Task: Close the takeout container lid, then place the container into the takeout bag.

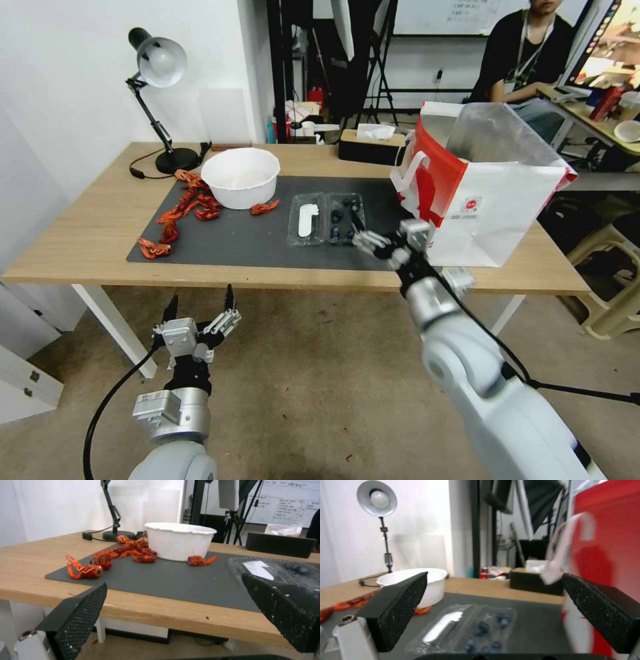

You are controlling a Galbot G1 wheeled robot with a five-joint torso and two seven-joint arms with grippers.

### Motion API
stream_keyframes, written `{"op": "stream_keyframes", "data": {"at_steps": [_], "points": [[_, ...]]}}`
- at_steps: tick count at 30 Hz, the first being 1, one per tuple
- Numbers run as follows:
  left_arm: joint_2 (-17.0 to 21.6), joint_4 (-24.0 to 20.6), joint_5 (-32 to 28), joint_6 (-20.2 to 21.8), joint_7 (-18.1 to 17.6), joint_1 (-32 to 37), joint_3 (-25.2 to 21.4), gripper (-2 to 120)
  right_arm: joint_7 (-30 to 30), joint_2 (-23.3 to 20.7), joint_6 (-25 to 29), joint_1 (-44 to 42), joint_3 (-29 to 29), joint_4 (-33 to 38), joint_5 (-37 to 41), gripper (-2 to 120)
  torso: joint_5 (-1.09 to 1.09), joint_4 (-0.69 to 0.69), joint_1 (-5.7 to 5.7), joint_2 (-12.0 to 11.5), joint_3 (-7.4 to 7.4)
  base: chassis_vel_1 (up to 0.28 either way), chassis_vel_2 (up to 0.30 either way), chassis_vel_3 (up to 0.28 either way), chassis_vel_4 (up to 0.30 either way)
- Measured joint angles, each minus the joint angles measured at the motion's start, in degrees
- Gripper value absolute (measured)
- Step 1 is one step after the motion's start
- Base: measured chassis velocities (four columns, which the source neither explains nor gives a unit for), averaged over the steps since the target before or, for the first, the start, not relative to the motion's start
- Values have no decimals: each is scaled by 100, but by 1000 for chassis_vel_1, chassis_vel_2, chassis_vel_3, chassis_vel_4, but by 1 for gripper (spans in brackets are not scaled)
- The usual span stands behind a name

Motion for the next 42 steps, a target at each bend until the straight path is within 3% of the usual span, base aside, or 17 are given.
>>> {"op": "stream_keyframes", "data": {"at_steps": [7,20,42], "points": [[21,0,-8,-44,1,16,8,100,140,137,676,-1232,424,651,-899,100,-1,0,0,0,0,0,0,0,0],[122,0,-42,-65,-5,30,-1,100,551,605,1638,-2707,233,424,-2031,100,0,0,0,-1,0,0,0,0,0],[236,95,-103,-184,4,-8,54,100,685,799,1713,-2704,190,102,-1934,100,-1,1,2,-1,1,0,0,0,0]]}}
